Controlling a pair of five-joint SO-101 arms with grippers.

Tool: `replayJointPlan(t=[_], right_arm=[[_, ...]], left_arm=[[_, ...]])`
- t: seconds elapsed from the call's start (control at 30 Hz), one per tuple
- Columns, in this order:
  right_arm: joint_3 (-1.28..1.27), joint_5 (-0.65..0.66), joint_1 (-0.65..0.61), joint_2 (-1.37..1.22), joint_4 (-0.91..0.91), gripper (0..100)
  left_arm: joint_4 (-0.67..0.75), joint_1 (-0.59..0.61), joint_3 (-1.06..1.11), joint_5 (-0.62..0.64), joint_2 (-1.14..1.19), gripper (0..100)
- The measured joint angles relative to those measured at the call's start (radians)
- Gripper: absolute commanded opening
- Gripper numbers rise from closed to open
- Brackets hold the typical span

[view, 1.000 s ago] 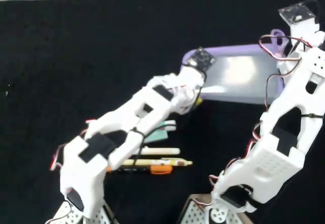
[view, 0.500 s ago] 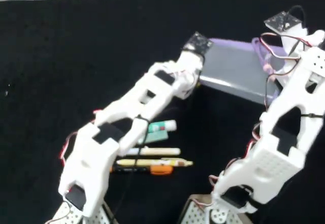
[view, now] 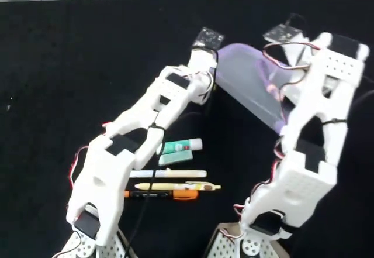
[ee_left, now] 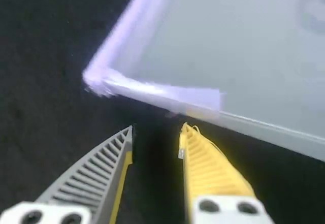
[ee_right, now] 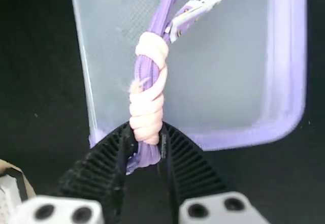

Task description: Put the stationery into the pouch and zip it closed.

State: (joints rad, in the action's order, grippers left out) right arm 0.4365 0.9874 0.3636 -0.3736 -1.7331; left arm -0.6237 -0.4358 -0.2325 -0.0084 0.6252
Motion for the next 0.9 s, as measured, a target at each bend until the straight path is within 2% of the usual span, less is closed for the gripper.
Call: replayJointPlan(t=[0.1, 0.27, 0.53, 0.73, 0.9], right_arm=[[0.000, -0.041, -0.054, 0.000, 0.000, 1.1], [0.000, -0.126, -0.133, 0.000, 0.000, 1.1], [0.000, -0.232, -0.239, 0.000, 0.000, 1.1], [0.002, -0.321, -0.296, 0.015, 0.000, 1.1], [0.002, -0.393, -0.345, 0.133, 0.000, 1.1]], left_arm=[[-0.097, -0.006, -0.049, 0.008, 0.002, 15], [-0.336, -0.038, -0.147, 0.012, -0.025, 15], [-0.608, -0.054, -0.118, 0.014, -0.256, 15], [-0.647, -0.058, 0.100, 0.014, -0.532, 15], [-0.546, -0.058, 0.361, 0.014, -0.841, 16]])
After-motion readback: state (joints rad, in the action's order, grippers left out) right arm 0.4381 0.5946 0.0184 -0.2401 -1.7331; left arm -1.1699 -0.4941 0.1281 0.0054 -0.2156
